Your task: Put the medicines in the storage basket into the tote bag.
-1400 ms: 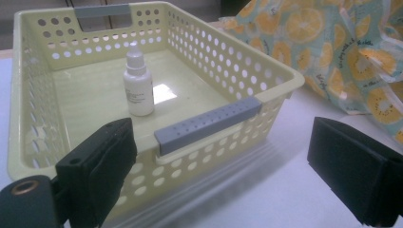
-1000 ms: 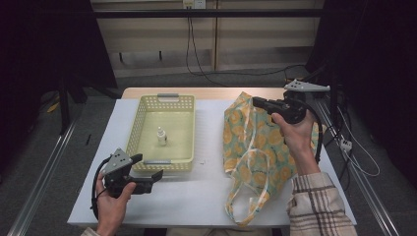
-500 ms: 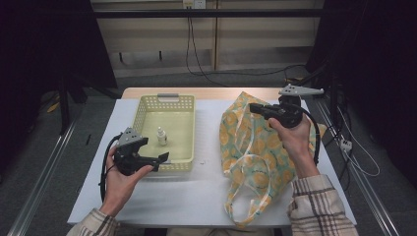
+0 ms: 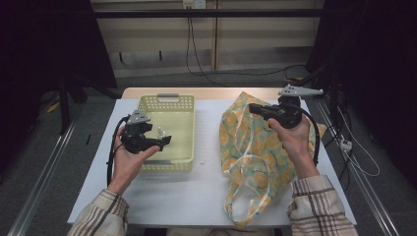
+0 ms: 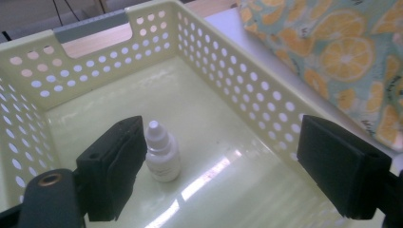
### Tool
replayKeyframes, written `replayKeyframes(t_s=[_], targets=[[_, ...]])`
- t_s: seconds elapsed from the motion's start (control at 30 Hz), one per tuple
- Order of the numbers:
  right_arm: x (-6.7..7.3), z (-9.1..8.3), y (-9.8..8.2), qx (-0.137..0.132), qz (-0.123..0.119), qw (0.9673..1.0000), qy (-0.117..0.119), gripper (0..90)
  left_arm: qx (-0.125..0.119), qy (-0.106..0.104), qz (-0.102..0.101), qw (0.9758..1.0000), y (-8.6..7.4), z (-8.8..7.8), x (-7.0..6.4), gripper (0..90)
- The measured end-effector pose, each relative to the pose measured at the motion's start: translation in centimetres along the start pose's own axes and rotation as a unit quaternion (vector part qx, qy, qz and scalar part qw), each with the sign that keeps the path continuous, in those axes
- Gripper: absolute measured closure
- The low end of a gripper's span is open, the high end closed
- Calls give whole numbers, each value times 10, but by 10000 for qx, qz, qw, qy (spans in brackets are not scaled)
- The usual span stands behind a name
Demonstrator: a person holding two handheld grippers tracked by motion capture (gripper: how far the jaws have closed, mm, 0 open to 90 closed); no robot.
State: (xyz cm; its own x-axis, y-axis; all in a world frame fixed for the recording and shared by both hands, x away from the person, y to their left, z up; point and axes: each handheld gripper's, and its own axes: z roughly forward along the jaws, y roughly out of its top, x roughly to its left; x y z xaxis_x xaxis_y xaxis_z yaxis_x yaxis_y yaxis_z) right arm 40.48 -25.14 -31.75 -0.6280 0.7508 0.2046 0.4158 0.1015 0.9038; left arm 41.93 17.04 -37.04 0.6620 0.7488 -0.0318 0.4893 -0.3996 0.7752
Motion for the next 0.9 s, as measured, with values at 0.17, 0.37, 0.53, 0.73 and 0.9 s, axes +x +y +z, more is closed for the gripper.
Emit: replayKeyframes(t_s=[0.17,0.37,0.53,0.73,0.9], targets=[[0,1,0,15,-5,10000,5,900,476,-37,-87,9988,2,17,7,200],[0,2,0,24,-3,10000,11,900,611,184,43,9980,12,29,14,215],[-1,1,0,10,-11,10000,3,900,778,216,-20,9967,15,43,22,222],[-2,0,0,3,9,10000,-4,900,1059,242,-166,9939,9,61,29,245],[-2,0,0,12,2,10000,4,900,1299,326,-113,9909,6,66,33,283]])
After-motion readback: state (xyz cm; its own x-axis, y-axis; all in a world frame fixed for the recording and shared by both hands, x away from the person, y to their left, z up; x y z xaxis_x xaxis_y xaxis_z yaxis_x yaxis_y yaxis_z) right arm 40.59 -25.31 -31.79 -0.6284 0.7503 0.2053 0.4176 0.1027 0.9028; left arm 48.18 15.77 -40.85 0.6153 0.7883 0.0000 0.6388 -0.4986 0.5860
